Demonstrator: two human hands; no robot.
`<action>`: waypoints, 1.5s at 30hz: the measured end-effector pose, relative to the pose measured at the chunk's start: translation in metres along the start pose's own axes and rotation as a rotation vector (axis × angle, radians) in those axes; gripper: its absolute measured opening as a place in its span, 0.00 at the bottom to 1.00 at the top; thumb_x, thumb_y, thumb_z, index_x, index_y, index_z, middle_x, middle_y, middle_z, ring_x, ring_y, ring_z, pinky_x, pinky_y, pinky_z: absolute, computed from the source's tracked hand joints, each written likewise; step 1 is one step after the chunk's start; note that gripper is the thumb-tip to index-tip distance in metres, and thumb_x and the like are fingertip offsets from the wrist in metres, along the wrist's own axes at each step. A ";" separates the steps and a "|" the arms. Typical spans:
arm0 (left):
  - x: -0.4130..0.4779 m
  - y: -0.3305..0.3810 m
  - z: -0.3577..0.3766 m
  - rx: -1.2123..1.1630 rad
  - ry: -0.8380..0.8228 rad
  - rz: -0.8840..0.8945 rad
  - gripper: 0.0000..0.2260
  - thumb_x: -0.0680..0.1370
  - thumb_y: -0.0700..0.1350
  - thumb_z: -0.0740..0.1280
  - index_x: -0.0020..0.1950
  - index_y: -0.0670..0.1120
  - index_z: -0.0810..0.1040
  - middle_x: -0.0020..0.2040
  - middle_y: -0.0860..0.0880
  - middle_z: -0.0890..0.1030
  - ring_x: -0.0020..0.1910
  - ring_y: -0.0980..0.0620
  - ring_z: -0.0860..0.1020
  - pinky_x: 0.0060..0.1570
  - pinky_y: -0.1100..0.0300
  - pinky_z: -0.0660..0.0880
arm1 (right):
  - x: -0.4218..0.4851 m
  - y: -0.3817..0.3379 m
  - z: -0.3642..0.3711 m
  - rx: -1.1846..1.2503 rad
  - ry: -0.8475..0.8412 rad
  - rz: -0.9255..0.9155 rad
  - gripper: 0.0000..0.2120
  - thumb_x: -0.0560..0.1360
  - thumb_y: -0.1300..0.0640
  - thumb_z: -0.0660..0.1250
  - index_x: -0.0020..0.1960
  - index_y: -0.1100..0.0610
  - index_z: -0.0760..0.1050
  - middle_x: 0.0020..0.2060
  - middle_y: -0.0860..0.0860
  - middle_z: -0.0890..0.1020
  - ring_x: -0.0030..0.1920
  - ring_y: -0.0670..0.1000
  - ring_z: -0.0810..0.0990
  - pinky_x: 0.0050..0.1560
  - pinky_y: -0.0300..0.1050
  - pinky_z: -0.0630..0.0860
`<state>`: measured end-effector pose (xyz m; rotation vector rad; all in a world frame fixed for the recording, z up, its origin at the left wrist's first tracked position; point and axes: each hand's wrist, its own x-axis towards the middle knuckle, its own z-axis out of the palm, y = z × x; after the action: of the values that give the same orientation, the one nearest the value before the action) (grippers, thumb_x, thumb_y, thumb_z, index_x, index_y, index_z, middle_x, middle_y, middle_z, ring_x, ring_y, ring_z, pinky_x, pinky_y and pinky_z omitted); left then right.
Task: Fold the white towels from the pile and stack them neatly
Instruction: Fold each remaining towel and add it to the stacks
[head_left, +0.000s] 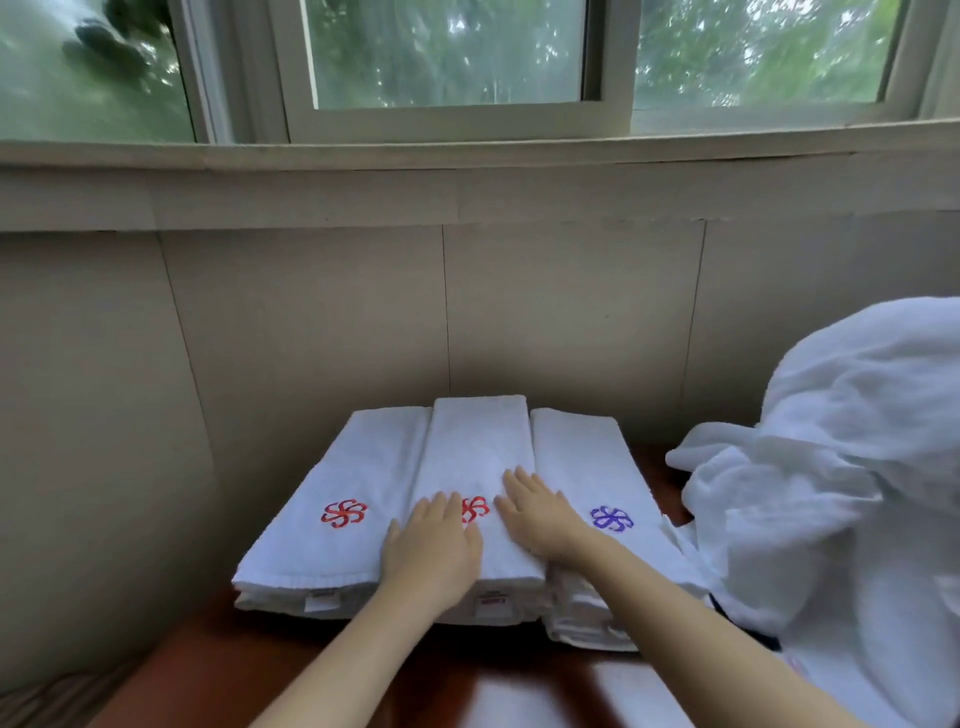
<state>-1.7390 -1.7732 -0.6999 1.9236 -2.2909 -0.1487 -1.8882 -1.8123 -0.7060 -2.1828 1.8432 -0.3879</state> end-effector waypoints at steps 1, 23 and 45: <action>-0.004 0.001 0.002 0.017 0.010 -0.024 0.23 0.83 0.52 0.45 0.78 0.46 0.54 0.78 0.50 0.56 0.76 0.49 0.54 0.73 0.47 0.52 | -0.013 0.002 -0.002 -0.005 -0.057 -0.014 0.25 0.83 0.49 0.46 0.77 0.58 0.50 0.77 0.52 0.51 0.76 0.53 0.49 0.73 0.57 0.48; -0.049 0.334 -0.046 -0.271 0.156 0.402 0.22 0.80 0.48 0.59 0.73 0.49 0.59 0.69 0.47 0.63 0.60 0.43 0.72 0.46 0.54 0.72 | -0.292 0.225 -0.231 -0.494 0.753 0.653 0.26 0.74 0.59 0.60 0.71 0.50 0.63 0.61 0.55 0.64 0.59 0.58 0.61 0.62 0.53 0.62; -0.074 0.362 -0.119 -0.950 0.328 0.551 0.07 0.79 0.35 0.55 0.44 0.41 0.70 0.40 0.45 0.75 0.40 0.47 0.70 0.36 0.57 0.64 | -0.350 0.178 -0.279 -0.157 0.720 0.516 0.14 0.75 0.64 0.59 0.59 0.59 0.73 0.55 0.56 0.79 0.56 0.59 0.76 0.47 0.47 0.73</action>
<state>-2.0564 -1.6346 -0.5255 0.7661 -1.8882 -0.6490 -2.2087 -1.5025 -0.5239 -1.6492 2.7873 -1.0323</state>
